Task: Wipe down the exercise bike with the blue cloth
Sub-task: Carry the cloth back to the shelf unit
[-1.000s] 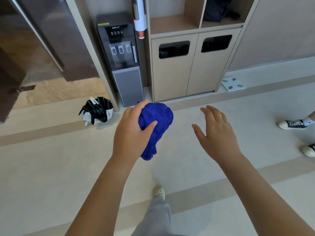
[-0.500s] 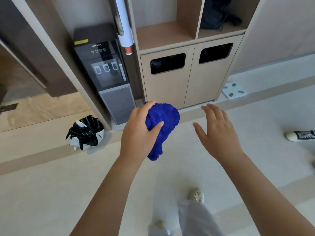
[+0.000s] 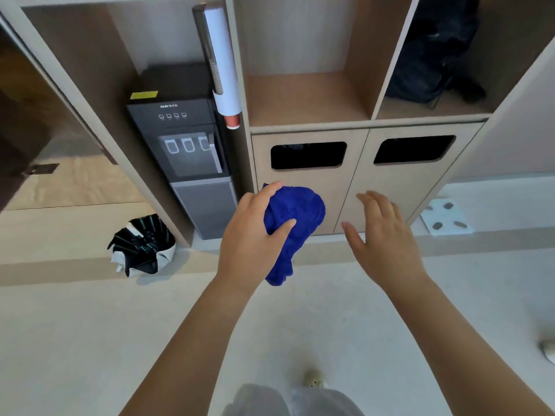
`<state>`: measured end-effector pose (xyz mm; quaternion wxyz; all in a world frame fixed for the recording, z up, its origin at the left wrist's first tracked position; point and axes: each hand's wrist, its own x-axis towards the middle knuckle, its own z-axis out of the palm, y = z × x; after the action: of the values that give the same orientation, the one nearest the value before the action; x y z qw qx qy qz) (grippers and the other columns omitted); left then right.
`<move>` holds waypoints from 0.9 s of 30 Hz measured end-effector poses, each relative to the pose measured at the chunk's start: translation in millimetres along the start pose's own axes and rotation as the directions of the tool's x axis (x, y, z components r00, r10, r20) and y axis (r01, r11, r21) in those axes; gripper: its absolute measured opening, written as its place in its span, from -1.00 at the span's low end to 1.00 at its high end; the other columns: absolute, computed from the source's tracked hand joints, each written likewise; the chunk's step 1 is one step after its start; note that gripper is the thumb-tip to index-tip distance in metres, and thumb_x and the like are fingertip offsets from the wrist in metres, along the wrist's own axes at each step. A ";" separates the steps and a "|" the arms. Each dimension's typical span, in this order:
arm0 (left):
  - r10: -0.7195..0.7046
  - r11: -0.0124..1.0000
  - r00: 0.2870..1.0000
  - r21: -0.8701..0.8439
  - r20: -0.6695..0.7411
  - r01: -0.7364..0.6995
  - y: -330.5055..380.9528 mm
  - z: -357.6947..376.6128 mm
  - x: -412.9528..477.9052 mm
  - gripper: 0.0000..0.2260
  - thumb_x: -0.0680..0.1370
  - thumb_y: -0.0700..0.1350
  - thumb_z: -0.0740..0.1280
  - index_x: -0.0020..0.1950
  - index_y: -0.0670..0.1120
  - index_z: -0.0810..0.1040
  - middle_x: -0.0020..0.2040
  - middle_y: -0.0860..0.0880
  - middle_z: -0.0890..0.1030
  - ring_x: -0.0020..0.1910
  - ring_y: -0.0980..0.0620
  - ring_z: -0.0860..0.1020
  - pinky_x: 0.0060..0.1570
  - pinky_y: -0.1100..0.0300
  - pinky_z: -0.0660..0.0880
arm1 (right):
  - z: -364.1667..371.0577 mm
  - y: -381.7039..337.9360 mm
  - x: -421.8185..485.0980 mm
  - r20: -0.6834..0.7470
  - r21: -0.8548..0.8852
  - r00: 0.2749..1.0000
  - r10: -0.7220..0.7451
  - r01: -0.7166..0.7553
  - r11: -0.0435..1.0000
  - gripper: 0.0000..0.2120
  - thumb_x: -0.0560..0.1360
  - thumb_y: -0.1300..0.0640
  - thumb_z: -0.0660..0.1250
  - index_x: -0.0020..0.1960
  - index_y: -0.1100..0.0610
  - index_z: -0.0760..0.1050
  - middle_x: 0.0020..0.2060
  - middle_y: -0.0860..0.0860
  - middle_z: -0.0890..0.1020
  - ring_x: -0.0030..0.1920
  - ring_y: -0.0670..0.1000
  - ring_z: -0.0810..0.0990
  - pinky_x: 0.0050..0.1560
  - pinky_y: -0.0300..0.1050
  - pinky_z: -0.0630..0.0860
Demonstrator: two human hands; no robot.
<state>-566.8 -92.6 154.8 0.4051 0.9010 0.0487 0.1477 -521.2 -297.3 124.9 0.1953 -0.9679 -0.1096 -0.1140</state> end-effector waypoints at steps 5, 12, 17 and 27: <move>-0.058 0.998 0.998 0.029 0.003 0.058 0.3 34.0 45.4 -0.52 0.54 -0.02 0.35 0.43 0.19 0.32 0.12 0.22 0.38 0.02 0.32 0.33 -0.15 0.55 0.30 | 25.2 26.7 47.3 0.068 0.030 0.997 -0.022 0.020 0.999 -0.50 0.54 0.00 0.27 0.40 0.21 0.33 0.36 0.13 0.41 0.33 0.17 0.38 0.27 0.09 0.39; -0.098 0.995 0.995 0.024 -0.003 0.098 -20.5 59.6 126.9 -0.52 0.53 -0.04 0.36 0.42 0.19 0.33 0.13 0.21 0.39 -0.02 0.37 0.31 -0.14 0.63 0.29 | 58.5 51.0 130.4 0.103 0.037 0.994 -0.030 0.026 0.999 -0.50 0.54 0.00 0.26 0.39 0.22 0.33 0.34 0.14 0.42 0.33 0.17 0.38 0.28 0.10 0.40; -0.090 0.996 0.996 -0.026 0.003 0.090 -47.4 80.9 211.2 -0.51 0.52 -0.03 0.38 0.41 0.21 0.34 0.11 0.22 0.39 0.02 0.39 0.37 -0.09 0.52 0.31 | 89.2 55.5 207.1 0.125 0.015 0.992 -0.016 0.014 1.000 -0.49 0.54 0.00 0.27 0.40 0.20 0.33 0.36 0.12 0.40 0.35 0.15 0.36 0.29 0.08 0.38; -0.054 0.997 0.997 -0.048 0.054 0.056 -78.9 102.6 352.2 -0.51 0.53 -0.04 0.37 0.42 0.19 0.34 0.17 0.21 0.38 0.07 0.35 0.32 -0.06 0.56 0.27 | 136.3 47.0 340.6 0.153 0.006 0.988 0.019 -0.021 1.000 -0.49 0.54 -0.04 0.25 0.41 0.18 0.32 0.36 0.07 0.40 0.35 0.09 0.36 0.29 0.00 0.37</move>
<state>-197.8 -40.3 111.5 0.4322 0.8926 0.0591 0.1137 -161.2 -227.6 75.7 0.1913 -0.9741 -0.1150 -0.0370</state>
